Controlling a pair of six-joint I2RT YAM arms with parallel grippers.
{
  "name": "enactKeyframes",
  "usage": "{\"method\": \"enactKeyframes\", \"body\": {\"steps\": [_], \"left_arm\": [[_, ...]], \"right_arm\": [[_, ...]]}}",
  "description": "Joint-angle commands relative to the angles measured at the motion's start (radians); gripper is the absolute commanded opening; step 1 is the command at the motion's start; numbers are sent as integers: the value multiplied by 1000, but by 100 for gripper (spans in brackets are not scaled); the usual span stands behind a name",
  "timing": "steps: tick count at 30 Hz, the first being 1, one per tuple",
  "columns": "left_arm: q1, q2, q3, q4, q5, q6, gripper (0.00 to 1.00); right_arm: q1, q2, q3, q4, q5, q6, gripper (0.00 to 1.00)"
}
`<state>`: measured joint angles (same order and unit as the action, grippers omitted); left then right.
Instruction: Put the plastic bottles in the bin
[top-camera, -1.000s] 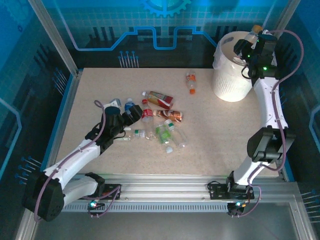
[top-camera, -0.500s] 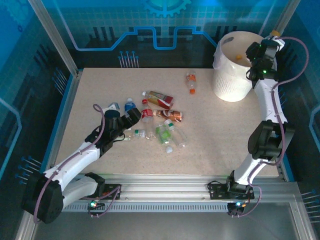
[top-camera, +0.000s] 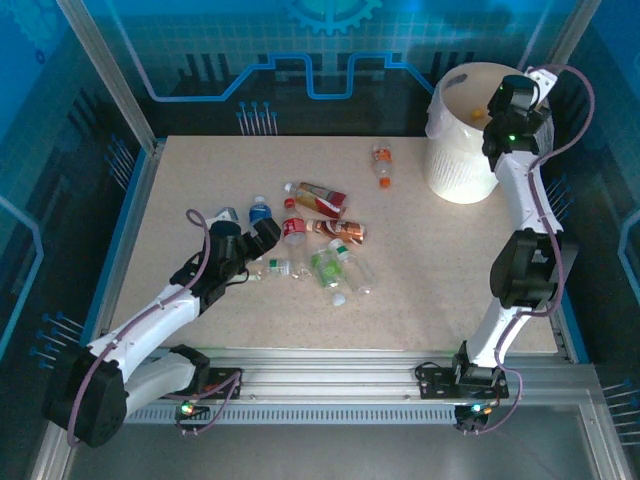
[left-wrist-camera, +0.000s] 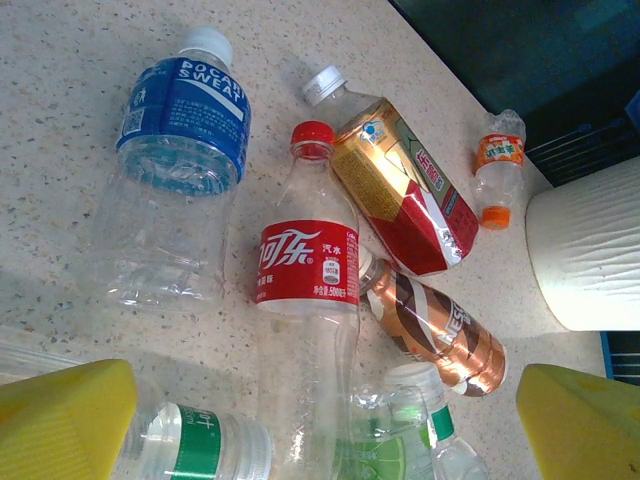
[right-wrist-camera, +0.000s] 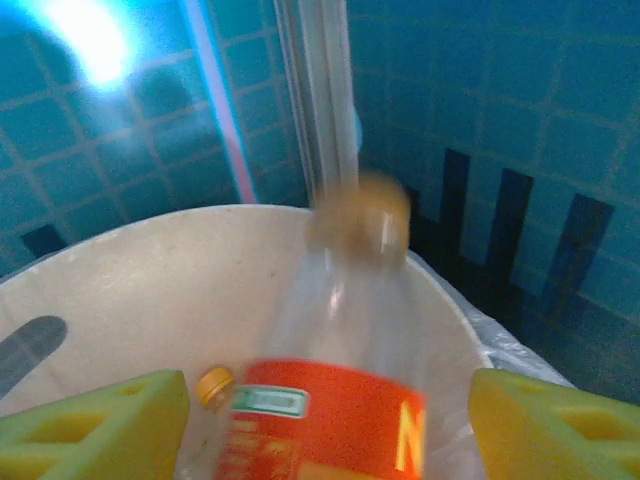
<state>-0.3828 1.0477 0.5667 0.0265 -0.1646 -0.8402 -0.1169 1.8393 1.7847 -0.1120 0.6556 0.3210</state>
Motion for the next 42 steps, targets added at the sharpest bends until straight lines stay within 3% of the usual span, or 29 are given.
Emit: {"method": "enactKeyframes", "body": {"steps": [1, 10, 16, 24, 35, 42], "left_arm": [[-7, -4, -10, -20, -22, -12, 99], [-7, -7, -10, -54, -40, -18, 99], [-4, -4, 6, -145, -88, -71, 99], [2, 10, 51, -359, -146, -205, 99], [15, 15, 70, -553, -216, -458, 99], [21, 71, 86, -649, -164, -639, 99]], "right_arm": [[15, 12, 60, -31, 62, -6, 79], [15, 30, 130, -147, 20, 47, 82], [28, 16, 194, -266, -78, 93, 86], [96, -53, 182, -308, -140, 66, 100], [206, -232, 14, -296, -345, -7, 100], [252, -376, -181, -245, -512, -24, 100]]}}
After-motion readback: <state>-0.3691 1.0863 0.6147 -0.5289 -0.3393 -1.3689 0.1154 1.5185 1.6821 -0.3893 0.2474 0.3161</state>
